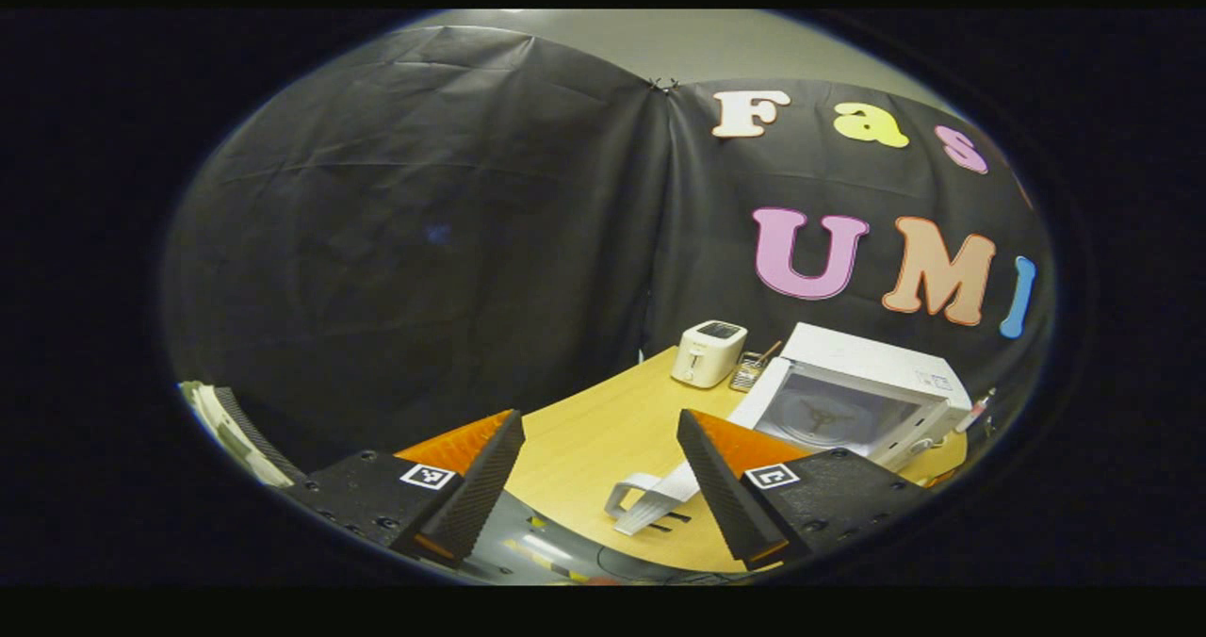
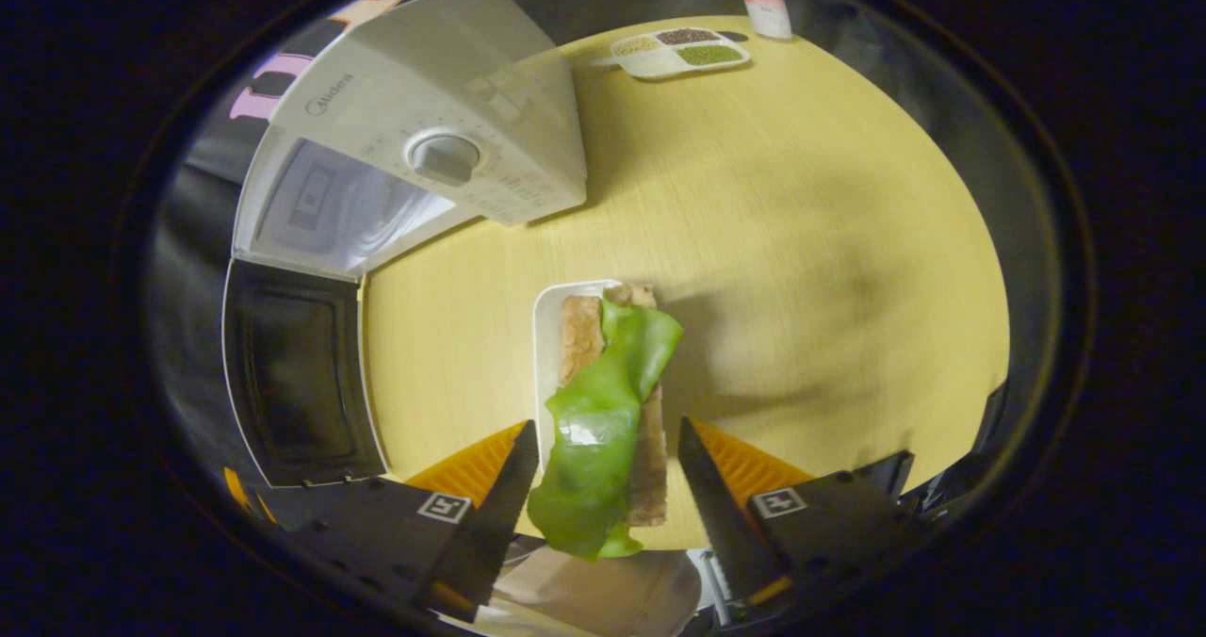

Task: Open the microwave oven with the left hand, put the food in, and close the microwave oven.

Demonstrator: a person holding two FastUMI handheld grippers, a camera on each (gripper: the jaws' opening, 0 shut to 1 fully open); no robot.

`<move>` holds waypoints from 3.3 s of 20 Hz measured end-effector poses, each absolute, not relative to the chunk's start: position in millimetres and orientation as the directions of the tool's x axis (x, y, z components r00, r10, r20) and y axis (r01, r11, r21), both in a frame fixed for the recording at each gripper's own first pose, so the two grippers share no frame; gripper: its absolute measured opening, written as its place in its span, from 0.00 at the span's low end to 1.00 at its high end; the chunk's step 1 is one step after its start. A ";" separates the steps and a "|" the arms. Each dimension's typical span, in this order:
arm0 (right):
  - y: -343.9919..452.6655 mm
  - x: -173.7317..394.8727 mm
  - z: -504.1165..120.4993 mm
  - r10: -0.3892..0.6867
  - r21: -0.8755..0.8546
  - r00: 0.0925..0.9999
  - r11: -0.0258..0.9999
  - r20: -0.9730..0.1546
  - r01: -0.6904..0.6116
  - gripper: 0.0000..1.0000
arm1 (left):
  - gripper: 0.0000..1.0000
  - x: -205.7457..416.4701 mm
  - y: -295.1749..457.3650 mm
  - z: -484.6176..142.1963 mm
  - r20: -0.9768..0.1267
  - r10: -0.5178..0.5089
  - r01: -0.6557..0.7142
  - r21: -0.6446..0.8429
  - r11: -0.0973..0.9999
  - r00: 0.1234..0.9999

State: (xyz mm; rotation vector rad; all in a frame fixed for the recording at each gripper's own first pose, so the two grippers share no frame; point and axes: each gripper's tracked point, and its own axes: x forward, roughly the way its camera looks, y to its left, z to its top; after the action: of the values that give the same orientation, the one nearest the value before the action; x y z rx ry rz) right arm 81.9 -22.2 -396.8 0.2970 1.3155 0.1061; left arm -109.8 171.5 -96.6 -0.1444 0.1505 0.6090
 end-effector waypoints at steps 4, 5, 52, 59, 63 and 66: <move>-20.7 78.4 -396.4 0.265 0.291 0.233 0.953 -0.935 0.085 0.51 | 0.96 -106.5 166.7 -93.5 -0.173 0.561 -0.581 -0.098 0.808 0.809; -22.0 79.7 -395.4 0.255 0.283 0.238 0.955 -0.937 0.089 0.37 | 0.93 -106.3 166.8 -92.4 -0.173 0.562 -0.582 -0.095 0.808 0.809; 282.7 225.2 -302.8 0.280 0.657 0.871 0.751 -0.403 0.062 0.46 | 0.96 -19.8 273.7 -175.7 -0.399 0.194 -0.296 -0.212 0.931 0.896; 285.5 271.9 -317.0 0.194 0.672 0.914 0.733 -0.356 0.107 0.45 | 0.95 -34.0 287.3 -193.3 -0.467 0.230 -0.331 -0.146 0.932 0.854; 280.7 295.5 -332.4 0.153 0.666 0.915 0.731 -0.374 0.150 0.46 | 0.96 -36.5 282.4 -194.3 -0.471 0.211 -0.291 -0.103 0.951 0.857; 267.9 307.5 -334.8 0.093 0.647 0.926 0.741 -0.367 0.182 0.46 | 0.95 -39.7 278.5 -196.1 -0.481 0.191 -0.275 -0.110 0.955 0.856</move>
State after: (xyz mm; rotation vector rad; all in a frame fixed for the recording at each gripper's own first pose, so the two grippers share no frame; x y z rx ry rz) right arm 307.5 267.9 -334.8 0.7399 0.3941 -0.0497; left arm -39.7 278.5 -196.1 -0.1776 0.4857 0.2466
